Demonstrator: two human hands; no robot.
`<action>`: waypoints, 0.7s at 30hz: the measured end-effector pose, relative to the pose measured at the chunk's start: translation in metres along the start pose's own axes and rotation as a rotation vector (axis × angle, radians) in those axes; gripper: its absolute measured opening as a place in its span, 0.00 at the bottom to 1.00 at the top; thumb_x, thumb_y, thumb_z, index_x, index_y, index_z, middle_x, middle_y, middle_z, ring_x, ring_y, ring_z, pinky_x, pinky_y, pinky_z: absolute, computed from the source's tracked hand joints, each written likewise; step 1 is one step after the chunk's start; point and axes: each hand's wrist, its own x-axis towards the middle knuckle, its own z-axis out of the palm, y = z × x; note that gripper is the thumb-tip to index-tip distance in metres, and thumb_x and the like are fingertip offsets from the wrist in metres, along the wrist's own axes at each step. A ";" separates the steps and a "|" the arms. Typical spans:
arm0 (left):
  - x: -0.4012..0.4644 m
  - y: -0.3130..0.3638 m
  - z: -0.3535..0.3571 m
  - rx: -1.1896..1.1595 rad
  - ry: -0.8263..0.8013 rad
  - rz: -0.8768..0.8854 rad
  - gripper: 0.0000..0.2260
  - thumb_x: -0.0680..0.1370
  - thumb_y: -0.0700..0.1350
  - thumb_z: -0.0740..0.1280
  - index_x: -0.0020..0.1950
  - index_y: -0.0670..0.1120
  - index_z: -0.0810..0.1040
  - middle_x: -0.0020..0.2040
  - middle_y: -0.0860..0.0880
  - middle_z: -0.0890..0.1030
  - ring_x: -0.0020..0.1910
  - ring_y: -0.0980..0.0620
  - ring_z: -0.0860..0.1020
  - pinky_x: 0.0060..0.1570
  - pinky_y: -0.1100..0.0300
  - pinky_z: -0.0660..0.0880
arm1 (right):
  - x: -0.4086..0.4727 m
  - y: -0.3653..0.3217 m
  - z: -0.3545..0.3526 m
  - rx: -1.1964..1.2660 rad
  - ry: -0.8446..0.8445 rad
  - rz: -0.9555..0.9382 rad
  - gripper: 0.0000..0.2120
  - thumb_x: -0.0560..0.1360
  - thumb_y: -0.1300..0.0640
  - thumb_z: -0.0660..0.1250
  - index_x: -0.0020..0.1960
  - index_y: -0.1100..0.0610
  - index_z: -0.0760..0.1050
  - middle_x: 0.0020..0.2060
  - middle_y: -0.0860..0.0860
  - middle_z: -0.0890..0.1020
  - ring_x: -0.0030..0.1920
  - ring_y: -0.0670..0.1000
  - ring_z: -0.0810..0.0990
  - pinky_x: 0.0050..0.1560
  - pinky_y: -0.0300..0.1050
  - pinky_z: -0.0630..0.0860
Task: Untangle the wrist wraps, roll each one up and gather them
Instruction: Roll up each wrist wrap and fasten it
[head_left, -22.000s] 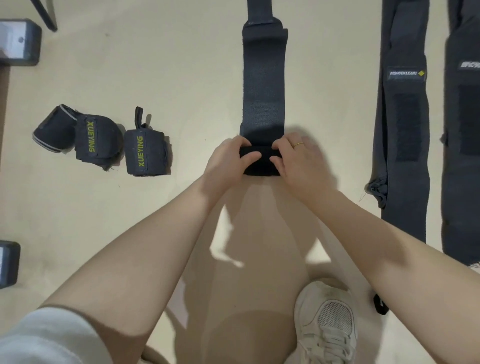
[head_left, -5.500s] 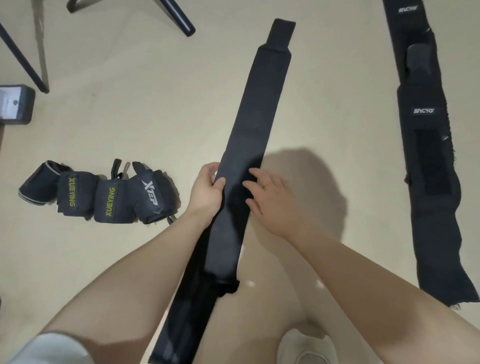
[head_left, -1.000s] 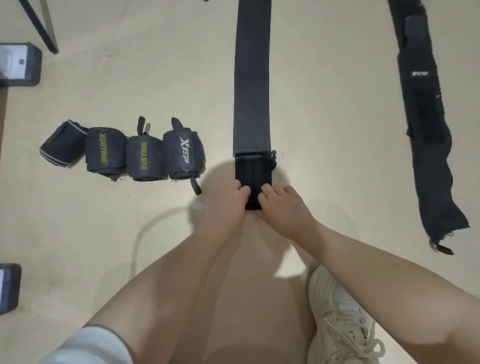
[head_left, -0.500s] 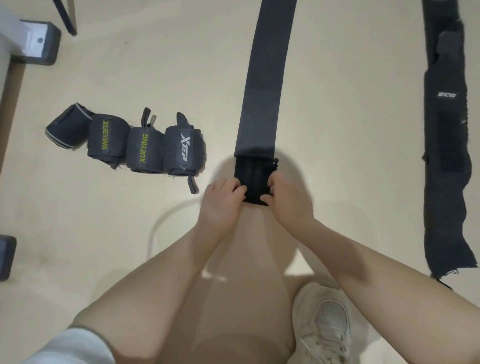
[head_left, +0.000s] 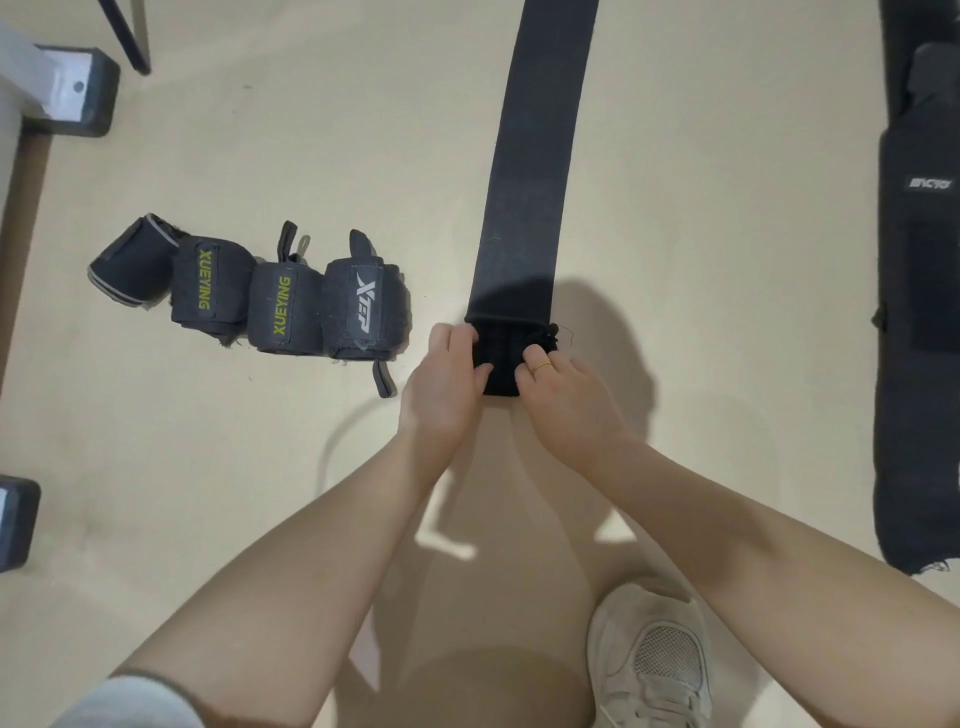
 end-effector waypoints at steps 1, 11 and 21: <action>0.001 0.002 -0.004 0.014 0.037 0.026 0.15 0.76 0.41 0.66 0.62 0.40 0.71 0.59 0.44 0.71 0.50 0.42 0.75 0.43 0.53 0.70 | 0.002 0.002 0.001 0.000 0.000 0.003 0.07 0.57 0.63 0.68 0.35 0.57 0.78 0.38 0.55 0.81 0.31 0.52 0.76 0.34 0.41 0.68; 0.011 -0.008 0.004 0.330 -0.088 0.493 0.10 0.70 0.42 0.62 0.40 0.39 0.82 0.38 0.44 0.79 0.32 0.45 0.78 0.28 0.62 0.73 | -0.016 -0.002 0.013 0.041 0.210 0.029 0.05 0.69 0.65 0.60 0.39 0.61 0.75 0.49 0.58 0.79 0.56 0.58 0.70 0.58 0.51 0.65; -0.017 -0.024 0.009 0.309 -0.157 0.569 0.20 0.73 0.52 0.57 0.49 0.42 0.83 0.46 0.46 0.81 0.40 0.47 0.81 0.31 0.60 0.78 | -0.037 -0.002 0.010 0.572 -0.175 0.223 0.11 0.75 0.61 0.67 0.56 0.64 0.78 0.57 0.54 0.76 0.61 0.55 0.71 0.61 0.38 0.62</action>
